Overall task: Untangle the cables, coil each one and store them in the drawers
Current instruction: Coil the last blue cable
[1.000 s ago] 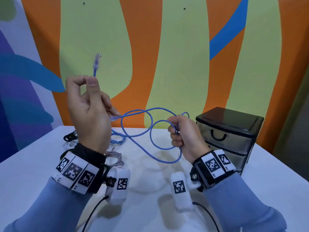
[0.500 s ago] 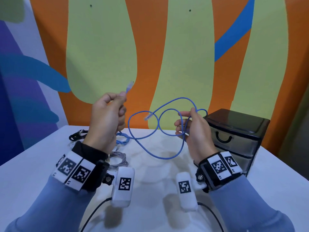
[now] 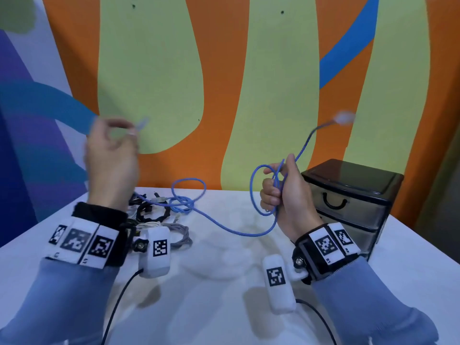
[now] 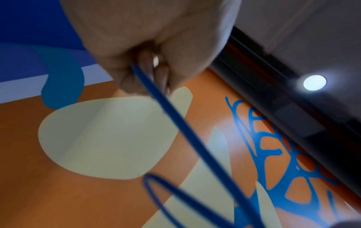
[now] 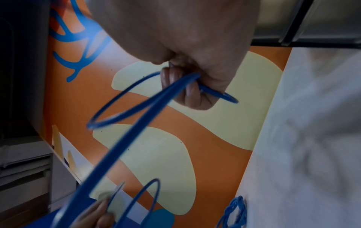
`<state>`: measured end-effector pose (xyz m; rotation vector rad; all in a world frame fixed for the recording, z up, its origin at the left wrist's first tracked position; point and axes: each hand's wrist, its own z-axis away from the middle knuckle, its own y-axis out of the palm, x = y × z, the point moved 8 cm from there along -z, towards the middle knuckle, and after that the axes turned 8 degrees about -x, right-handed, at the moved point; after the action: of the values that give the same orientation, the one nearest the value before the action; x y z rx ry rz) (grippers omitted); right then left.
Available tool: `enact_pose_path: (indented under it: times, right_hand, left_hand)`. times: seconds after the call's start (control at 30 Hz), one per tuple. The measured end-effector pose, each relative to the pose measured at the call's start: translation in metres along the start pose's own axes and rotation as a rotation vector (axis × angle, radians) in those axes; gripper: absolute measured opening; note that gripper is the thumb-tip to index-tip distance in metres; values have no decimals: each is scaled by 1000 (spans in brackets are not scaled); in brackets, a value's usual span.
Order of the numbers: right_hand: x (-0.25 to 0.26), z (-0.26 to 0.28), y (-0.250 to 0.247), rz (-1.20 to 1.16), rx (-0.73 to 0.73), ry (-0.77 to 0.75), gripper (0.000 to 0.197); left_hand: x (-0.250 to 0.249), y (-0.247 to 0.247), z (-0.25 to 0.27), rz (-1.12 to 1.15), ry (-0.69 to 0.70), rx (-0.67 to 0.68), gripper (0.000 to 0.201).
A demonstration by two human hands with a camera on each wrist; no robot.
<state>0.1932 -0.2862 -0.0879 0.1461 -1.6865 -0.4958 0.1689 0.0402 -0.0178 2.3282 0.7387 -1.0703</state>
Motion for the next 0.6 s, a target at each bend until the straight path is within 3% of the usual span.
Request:
enact_pose_path:
  times: [0.1,0.2,0.27,0.37,0.5,0.6]
  right_hand:
    - [-3,0,4,63,21,-18,64]
    - [-3,-5,2,212,24,-63,63]
    - [0,-5,4,314,31,-102,60]
    - [12,2,9,548,27,-288,58]
    - [18,5,13,521,65,-353,58]
    - [17,6,17,452,121,-349,48]
  left_hand:
    - [-6,54,45,-110,-14,511,27]
    - [-5,83,83,-184,-36,764,29]
    - [-5,93,100,-183,-54,817,23]
    - [-7,95,110,-193,-63,816,49]
    - [-7,95,104,-379,165,688,23]
    - [-9,103,109,-160,89,751,10]
